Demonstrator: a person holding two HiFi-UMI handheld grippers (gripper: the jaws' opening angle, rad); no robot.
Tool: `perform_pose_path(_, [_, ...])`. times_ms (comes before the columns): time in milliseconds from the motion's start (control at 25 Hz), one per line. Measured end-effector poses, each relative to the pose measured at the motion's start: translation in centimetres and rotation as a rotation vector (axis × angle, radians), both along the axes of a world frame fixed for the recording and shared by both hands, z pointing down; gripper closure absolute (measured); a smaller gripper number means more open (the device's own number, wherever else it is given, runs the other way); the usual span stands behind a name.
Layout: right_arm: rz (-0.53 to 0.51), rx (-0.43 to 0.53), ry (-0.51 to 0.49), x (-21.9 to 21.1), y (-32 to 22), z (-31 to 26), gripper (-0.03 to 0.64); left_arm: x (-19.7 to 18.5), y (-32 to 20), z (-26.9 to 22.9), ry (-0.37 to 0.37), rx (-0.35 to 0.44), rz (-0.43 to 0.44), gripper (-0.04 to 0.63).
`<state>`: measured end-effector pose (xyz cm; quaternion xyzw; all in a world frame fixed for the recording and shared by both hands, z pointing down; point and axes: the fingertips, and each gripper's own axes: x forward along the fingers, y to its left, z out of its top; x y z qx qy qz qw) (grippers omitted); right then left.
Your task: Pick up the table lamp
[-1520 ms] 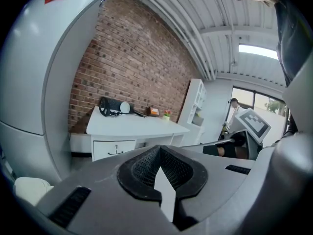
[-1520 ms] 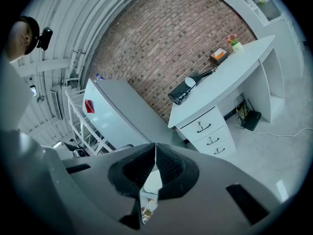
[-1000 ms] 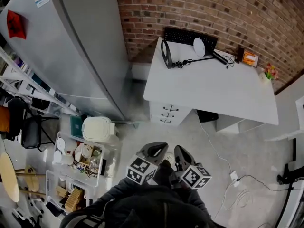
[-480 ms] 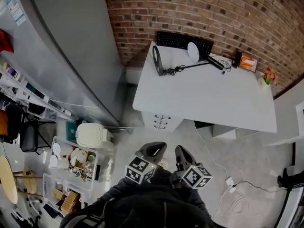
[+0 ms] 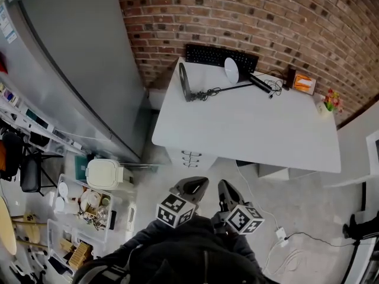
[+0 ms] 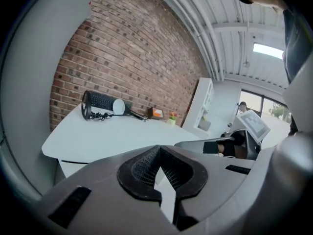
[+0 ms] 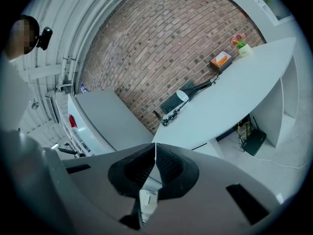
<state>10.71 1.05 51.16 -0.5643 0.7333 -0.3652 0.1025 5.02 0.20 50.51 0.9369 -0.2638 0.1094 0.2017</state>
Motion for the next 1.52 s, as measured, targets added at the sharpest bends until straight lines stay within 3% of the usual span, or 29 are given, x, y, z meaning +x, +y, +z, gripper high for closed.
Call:
perform_pose_path(360, [0.026, 0.03, 0.006, 2.0, -0.6, -0.8, 0.604, 1.5, -0.7, -0.1, 0.011, -0.004, -0.003, 0.588])
perform_pose_path(1000, [-0.017, -0.014, -0.016, 0.1, 0.5, 0.0, 0.604, 0.0, -0.5, 0.4, 0.013, -0.049, -0.071, 0.588])
perform_pose_path(1520, [-0.033, -0.028, -0.029, 1.7, -5.4, 0.2, 0.604, 2.0, -6.3, 0.1, 0.008, -0.048, -0.076, 0.588])
